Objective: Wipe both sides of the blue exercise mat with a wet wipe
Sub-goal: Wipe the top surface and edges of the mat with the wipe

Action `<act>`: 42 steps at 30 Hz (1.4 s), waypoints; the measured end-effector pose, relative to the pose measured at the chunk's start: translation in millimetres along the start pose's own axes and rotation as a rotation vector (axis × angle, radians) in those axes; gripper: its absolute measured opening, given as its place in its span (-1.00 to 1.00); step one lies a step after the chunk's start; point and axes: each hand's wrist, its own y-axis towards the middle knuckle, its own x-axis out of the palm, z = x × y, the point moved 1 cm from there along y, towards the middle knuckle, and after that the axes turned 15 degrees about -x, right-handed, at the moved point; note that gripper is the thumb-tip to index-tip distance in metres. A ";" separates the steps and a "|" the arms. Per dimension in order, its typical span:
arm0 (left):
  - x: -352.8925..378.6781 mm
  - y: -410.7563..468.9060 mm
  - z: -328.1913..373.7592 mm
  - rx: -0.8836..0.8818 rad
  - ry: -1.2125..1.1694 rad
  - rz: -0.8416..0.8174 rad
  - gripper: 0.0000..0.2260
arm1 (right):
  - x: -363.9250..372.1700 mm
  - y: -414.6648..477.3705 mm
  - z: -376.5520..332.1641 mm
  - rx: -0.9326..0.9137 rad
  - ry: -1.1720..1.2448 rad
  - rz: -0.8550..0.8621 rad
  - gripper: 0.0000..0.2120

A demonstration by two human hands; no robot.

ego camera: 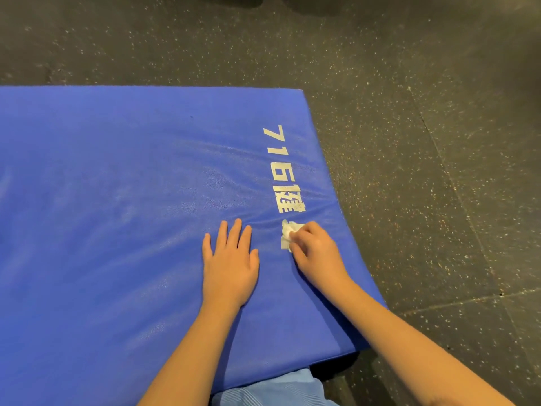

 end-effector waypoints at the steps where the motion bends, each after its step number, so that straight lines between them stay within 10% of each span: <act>1: 0.6 0.3 -0.2 0.003 0.008 0.012 -0.42 | -2.2 -2.1 1.4 -0.109 -0.004 -0.058 -0.83; 8: 0.1 1.3 -0.5 -0.010 0.016 0.040 -0.46 | -11.4 43.9 51.3 0.290 -0.189 0.096 -0.88; 13: 1.7 4.5 -0.5 0.001 0.001 0.100 -0.52 | -3.8 34.2 21.2 -0.127 -0.045 -0.155 -0.87; 19: -8.0 33.2 4.2 0.011 -0.163 0.139 -0.67 | -22.3 66.5 61.2 0.221 -0.191 0.043 -0.86; 25: 0.1 84.6 9.8 -0.020 -0.065 0.169 -0.56 | -14.9 47.8 30.4 -0.079 -0.001 -0.238 -0.85; 32: 4.0 81.8 9.4 -0.014 -0.063 0.207 -0.50 | -8.6 81.8 55.8 0.246 -0.151 0.018 -0.84; 37: 5.2 83.1 9.4 -0.016 -0.066 0.217 -0.49 | -0.1 79.8 32.1 -0.226 -0.007 -0.249 -0.85; 42: 4.7 82.3 9.2 -0.019 -0.047 0.192 -0.48 | -5.6 115.1 70.5 0.249 -0.163 0.049 -0.83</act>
